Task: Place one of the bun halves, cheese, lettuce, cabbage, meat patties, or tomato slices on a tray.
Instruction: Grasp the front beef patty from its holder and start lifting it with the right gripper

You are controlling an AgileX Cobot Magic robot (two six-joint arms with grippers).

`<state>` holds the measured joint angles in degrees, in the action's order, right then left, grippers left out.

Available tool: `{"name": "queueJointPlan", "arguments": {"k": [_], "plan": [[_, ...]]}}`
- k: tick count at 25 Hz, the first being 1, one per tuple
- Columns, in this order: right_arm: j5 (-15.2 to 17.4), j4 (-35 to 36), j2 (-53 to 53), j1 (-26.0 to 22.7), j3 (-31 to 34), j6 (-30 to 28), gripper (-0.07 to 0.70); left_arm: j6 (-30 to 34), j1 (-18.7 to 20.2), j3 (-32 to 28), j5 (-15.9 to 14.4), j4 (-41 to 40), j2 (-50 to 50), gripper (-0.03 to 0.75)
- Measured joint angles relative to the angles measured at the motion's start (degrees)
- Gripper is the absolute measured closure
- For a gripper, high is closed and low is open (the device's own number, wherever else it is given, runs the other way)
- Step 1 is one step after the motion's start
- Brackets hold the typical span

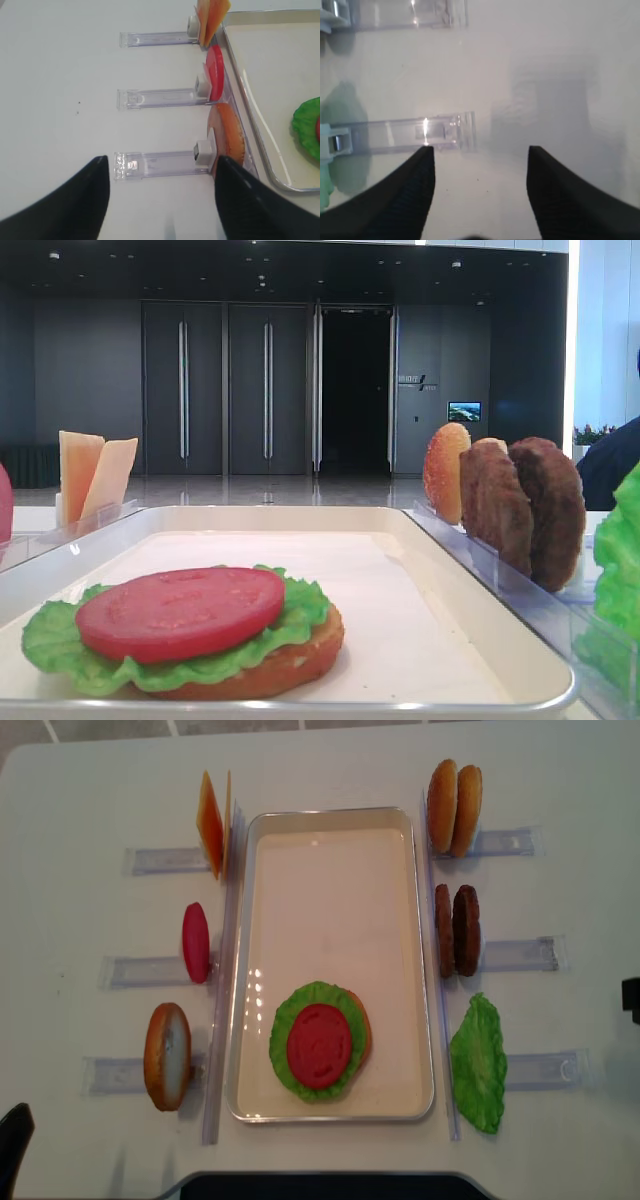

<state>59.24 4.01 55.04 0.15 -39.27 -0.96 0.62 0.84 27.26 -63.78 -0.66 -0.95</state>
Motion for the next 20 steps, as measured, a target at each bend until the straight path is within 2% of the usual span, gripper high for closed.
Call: {"name": "queueJointPlan", "arguments": {"k": [6, 15, 20], "plan": [[1.4, -0.2, 10.1, 0.0, -10.7, -0.1, 0.213, 0.0, 0.0, 0.0, 0.0, 0.0, 0.0, 0.251], [7.7, -0.4, 24.6, 0.0, -25.9, -1.8, 0.213, 0.0, 0.0, 0.0, 0.0, 0.0, 0.0, 0.283], [9.2, -0.7, 29.4, 0.0, -31.7, -2.5, 0.213, 0.0, 0.0, 0.0, 0.0, -0.1, 0.0, 0.283]]}}
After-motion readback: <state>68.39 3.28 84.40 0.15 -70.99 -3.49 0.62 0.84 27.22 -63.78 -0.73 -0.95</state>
